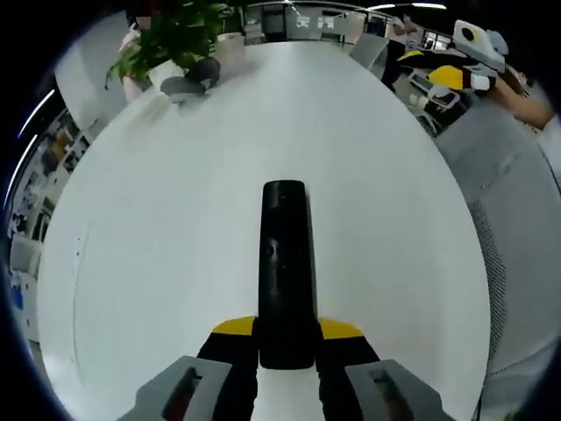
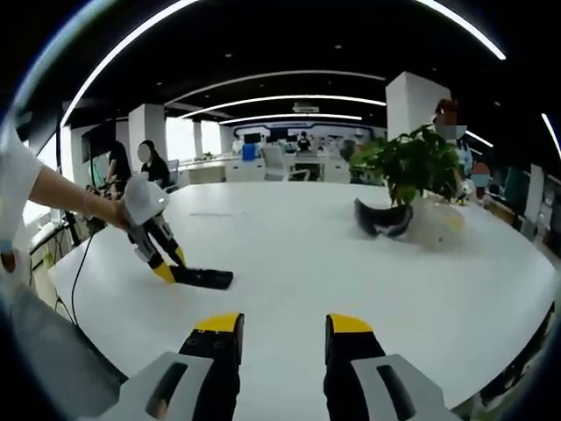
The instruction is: Press the specified remote control buttons in sequence, fully releasing each button before pressing the next.
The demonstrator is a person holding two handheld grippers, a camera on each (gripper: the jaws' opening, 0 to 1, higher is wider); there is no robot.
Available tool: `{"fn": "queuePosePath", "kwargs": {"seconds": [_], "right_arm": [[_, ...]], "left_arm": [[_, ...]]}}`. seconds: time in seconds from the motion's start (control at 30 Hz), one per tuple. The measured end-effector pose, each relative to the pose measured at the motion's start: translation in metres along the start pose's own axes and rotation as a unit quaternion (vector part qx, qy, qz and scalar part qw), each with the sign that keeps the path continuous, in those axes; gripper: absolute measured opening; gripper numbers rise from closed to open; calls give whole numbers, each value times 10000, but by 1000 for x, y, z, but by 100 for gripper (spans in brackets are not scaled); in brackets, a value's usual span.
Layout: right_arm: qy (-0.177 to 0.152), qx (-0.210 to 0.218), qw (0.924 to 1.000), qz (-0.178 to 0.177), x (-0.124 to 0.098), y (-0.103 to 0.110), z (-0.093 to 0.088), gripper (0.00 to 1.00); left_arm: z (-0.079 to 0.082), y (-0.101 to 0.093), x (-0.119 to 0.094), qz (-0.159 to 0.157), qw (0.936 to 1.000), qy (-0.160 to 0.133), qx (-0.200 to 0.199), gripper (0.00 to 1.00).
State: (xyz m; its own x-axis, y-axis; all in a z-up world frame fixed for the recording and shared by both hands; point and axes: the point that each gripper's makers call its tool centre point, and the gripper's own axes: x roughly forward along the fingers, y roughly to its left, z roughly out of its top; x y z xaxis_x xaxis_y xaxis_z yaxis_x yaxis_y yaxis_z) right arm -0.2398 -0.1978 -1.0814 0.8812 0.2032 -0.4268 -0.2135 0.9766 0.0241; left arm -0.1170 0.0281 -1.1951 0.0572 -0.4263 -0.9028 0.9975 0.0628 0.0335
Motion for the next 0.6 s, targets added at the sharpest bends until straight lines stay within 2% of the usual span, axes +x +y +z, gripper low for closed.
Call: {"fn": "queuePosePath", "kwargs": {"seconds": [0.2,0.6], "right_arm": [[37,-16,10000,33,1,1,-2,32],[121,14,9999,37,2,-1,-5,26]], "left_arm": [[0,-11,0,-52,9998,91,163,24],[-2,-23,-1,-65,9998,103,146,24]]}}
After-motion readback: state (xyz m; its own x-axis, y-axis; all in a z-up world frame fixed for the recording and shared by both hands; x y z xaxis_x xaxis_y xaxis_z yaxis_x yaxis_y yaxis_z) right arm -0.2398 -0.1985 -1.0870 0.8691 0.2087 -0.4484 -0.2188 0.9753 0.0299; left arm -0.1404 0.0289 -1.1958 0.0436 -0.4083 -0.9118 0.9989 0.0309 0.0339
